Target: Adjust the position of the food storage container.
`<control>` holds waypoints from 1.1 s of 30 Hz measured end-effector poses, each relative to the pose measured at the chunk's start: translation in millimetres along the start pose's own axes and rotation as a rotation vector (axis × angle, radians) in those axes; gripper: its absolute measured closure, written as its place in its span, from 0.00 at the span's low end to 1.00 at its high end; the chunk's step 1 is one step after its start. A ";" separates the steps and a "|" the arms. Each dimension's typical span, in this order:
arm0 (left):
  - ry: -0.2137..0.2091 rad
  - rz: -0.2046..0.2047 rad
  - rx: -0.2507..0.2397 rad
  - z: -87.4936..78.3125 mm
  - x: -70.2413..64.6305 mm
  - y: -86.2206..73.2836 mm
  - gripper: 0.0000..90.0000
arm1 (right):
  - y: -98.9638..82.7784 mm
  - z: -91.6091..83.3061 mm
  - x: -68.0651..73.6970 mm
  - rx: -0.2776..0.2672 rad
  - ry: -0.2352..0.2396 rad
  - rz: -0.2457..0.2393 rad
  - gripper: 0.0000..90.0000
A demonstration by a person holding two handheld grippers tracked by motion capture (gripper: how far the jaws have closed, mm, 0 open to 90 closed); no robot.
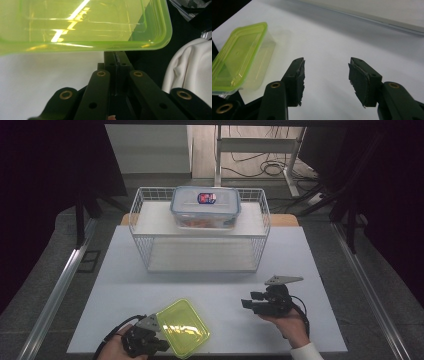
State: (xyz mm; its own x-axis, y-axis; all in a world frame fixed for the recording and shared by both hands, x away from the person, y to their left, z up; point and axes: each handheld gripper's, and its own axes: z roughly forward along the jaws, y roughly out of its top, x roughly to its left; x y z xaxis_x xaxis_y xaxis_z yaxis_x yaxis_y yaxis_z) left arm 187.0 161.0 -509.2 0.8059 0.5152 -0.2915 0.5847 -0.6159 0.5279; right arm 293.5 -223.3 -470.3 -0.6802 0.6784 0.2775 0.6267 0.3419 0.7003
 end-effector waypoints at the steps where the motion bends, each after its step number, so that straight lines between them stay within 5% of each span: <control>1: 0.001 0.003 0.003 1.1 -0.2 1.2 0.99 | 0.1 -0.8 -0.5 -0.007 -0.003 0.006 0.51; 24: 0.027 -0.032 -0.042 48.9 -3.3 61.6 0.99 | 0.2 -5.1 -3.1 -0.015 0.001 0.025 0.51; 33: 0.038 -0.047 -0.068 55.9 2.3 78.2 0.99 | 0.3 -4.8 -2.7 -0.015 0.002 0.021 0.50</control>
State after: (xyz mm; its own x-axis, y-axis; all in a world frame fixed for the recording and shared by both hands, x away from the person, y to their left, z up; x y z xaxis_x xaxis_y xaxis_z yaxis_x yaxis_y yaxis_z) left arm 239.8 80.7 -513.1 0.7729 0.5658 -0.2871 0.6131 -0.5496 0.5675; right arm 293.7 -228.2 -467.7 -0.6676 0.6843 0.2934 0.6351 0.3177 0.7041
